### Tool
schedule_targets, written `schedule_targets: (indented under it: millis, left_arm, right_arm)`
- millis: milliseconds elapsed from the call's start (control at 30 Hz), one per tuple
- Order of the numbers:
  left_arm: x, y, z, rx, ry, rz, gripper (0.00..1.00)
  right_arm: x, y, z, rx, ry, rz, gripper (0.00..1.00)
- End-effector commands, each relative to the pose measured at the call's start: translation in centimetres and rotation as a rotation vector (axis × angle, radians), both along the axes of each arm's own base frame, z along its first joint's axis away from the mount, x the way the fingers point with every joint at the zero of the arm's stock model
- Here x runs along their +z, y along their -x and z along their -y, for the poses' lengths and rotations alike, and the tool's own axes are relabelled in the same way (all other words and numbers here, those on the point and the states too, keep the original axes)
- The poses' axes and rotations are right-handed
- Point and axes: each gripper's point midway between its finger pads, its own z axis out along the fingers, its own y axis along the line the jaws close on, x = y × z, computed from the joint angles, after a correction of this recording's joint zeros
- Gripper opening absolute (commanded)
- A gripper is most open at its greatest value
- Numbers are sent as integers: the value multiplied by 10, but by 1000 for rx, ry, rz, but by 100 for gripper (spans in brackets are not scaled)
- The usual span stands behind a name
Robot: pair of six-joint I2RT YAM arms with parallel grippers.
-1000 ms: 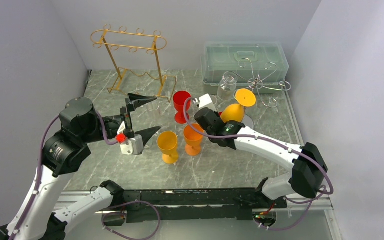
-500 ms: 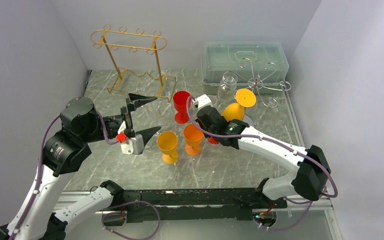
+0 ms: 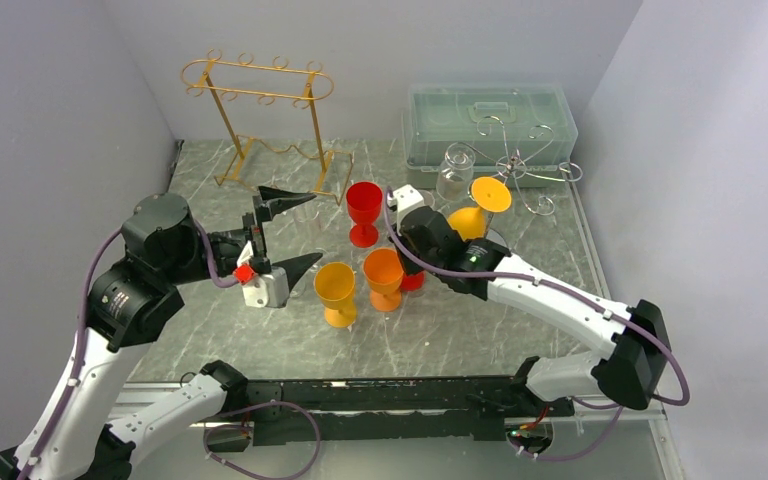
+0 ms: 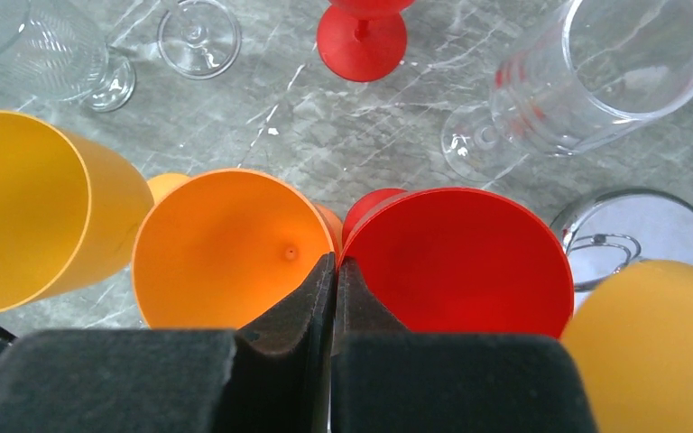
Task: Place the wine glass upside down on the wine glass rack
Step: Move the wine glass to the center of the board.
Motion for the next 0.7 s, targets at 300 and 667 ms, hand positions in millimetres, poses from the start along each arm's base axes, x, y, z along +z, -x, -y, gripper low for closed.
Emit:
schedule_targets:
  millis: [300,667]
  left_arm:
    - [13,3,1,-10,29,6,99]
    - [8,4,-1,-6,17,1,99]
  right_arm:
    - [17,-6,-62,81,-98,46,0]
    - [9,-14,-69,77,-41,61,2]
